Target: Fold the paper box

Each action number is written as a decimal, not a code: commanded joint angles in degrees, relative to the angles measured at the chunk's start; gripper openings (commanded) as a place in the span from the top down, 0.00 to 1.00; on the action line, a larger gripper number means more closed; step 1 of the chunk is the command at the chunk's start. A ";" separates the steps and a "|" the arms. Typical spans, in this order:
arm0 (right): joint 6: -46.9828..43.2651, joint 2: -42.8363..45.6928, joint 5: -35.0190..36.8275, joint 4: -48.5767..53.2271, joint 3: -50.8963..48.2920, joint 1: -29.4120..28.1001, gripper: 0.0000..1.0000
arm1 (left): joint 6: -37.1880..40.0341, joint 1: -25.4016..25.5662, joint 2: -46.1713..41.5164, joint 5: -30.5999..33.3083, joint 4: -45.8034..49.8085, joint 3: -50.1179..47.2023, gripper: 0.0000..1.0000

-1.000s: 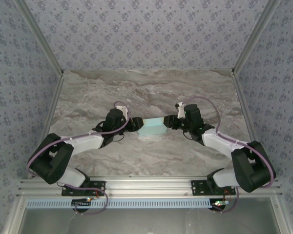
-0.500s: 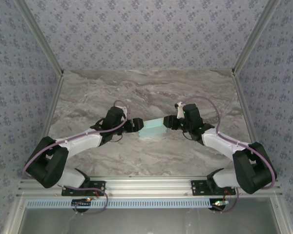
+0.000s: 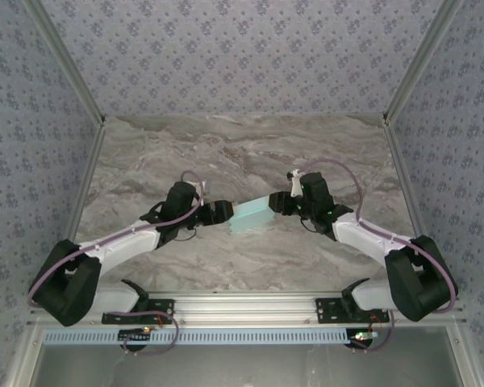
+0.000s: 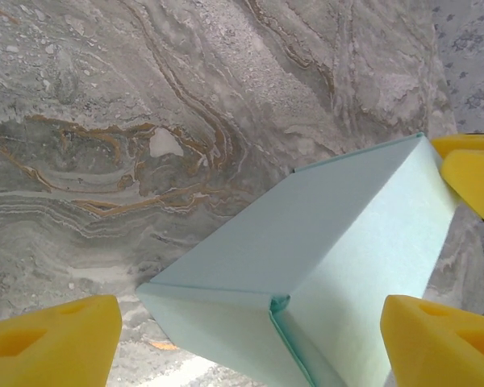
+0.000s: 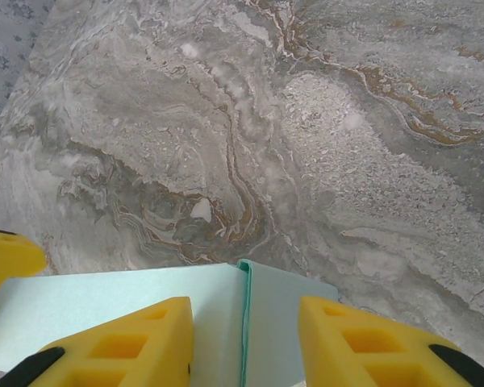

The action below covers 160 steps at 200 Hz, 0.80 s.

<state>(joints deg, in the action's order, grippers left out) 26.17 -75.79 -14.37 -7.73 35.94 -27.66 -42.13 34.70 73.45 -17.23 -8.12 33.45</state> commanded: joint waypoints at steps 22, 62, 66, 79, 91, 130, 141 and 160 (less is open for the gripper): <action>-0.60 -2.61 2.22 15.46 -2.88 -1.37 0.60 | -2.77 -0.32 -3.31 -1.62 -0.06 -2.32 0.15; -0.61 -2.61 2.47 15.55 -2.56 -1.60 0.60 | -3.54 -0.29 -2.00 -1.55 -0.32 -3.82 0.28; -0.66 -2.61 2.42 15.60 -2.54 -1.59 0.60 | -3.65 -0.31 -1.89 -1.57 -0.32 -3.96 0.30; -0.69 -2.61 2.64 15.59 -2.60 -1.61 0.60 | -3.70 -0.33 -1.75 -1.91 -0.41 -4.57 0.34; -0.82 -2.61 2.68 15.71 -2.65 -1.61 0.60 | -3.65 -0.33 -1.45 -2.10 -0.36 -5.26 0.38; -1.89 -2.61 1.37 16.73 -2.95 -0.60 0.60 | -4.04 -0.40 2.54 -4.37 -1.49 -7.36 0.49; -2.38 -2.61 0.50 17.32 -2.98 0.11 0.60 | -4.66 -0.37 3.98 -5.25 -2.68 -8.27 0.53; -2.88 -2.52 -0.71 17.77 -3.33 1.15 0.60 | -4.82 -0.41 5.46 -5.61 -3.51 -9.53 0.57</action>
<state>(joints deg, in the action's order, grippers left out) 25.89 -75.72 -14.37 -6.48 36.32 -27.38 -47.05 34.35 74.48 -23.44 -18.22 27.94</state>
